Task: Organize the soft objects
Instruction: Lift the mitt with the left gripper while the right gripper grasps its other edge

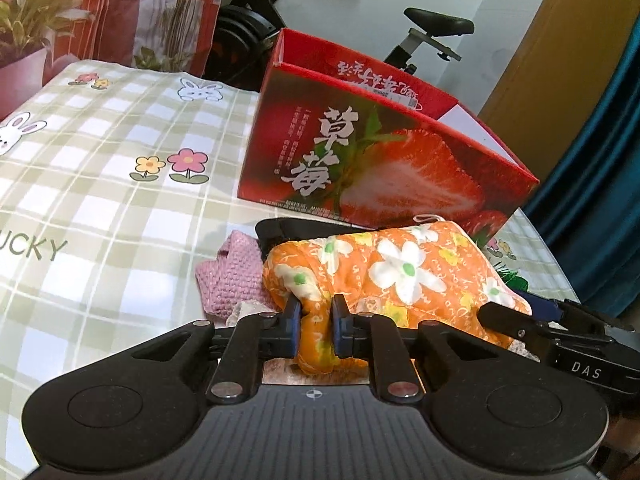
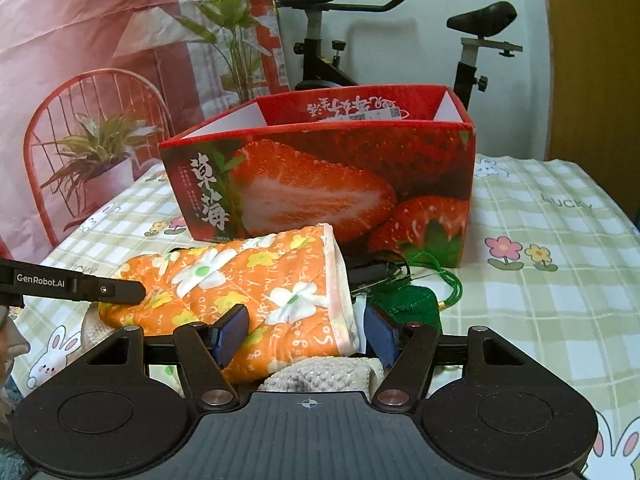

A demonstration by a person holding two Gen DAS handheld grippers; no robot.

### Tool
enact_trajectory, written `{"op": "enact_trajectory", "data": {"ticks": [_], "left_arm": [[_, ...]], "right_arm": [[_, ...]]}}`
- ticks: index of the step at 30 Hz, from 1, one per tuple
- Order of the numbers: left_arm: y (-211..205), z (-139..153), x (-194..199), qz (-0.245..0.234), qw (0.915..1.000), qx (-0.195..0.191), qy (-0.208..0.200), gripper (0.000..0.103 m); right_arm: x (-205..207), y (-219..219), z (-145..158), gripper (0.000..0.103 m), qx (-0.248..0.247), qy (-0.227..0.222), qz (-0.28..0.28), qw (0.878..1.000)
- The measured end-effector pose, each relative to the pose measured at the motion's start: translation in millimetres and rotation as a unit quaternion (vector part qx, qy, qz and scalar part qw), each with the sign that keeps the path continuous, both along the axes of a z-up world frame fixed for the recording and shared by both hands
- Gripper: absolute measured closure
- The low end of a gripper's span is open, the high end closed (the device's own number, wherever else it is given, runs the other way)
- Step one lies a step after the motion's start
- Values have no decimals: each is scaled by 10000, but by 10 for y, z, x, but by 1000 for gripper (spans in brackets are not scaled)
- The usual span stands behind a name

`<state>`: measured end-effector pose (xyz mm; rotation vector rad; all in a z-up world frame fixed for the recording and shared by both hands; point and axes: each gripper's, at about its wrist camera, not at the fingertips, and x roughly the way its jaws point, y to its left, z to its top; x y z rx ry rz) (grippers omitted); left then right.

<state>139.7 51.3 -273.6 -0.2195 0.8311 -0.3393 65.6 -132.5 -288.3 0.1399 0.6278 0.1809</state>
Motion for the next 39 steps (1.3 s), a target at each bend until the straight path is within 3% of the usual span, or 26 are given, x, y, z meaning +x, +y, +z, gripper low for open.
{"op": "enact_trajectory", "data": {"ticks": [3,9,15,17,18,20,29,39], "left_arm": [[-11,-36,4,-11,10000,21,18,86],[-1,-62,4,19,10000,-38,49,86],[-9,-91,8,23,10000,-68,38,86],[-8,-79,14,26,10000,-81,40,86],[-1,-62,13,26,9999,-105,21,86],[25,-19,7,43,9998,-197,-37,87],[-7,493,-65,-62,9958,-188,-890,88],[-142,927,6,-295,9889,-80,-1456,88]], "right_arm": [[-15,64,40,56,-186,-98,100,9997],[-33,68,84,75,-111,-171,171,9996],[61,-19,-32,72,173,84,55,9998],[77,-56,-38,77,330,120,17,9994],[72,-54,-19,87,307,95,3,9995],[42,-44,34,90,207,-11,49,9998],[-87,-54,348,91,185,-565,76,9982],[-72,-134,724,92,188,-953,6,9953]]}}
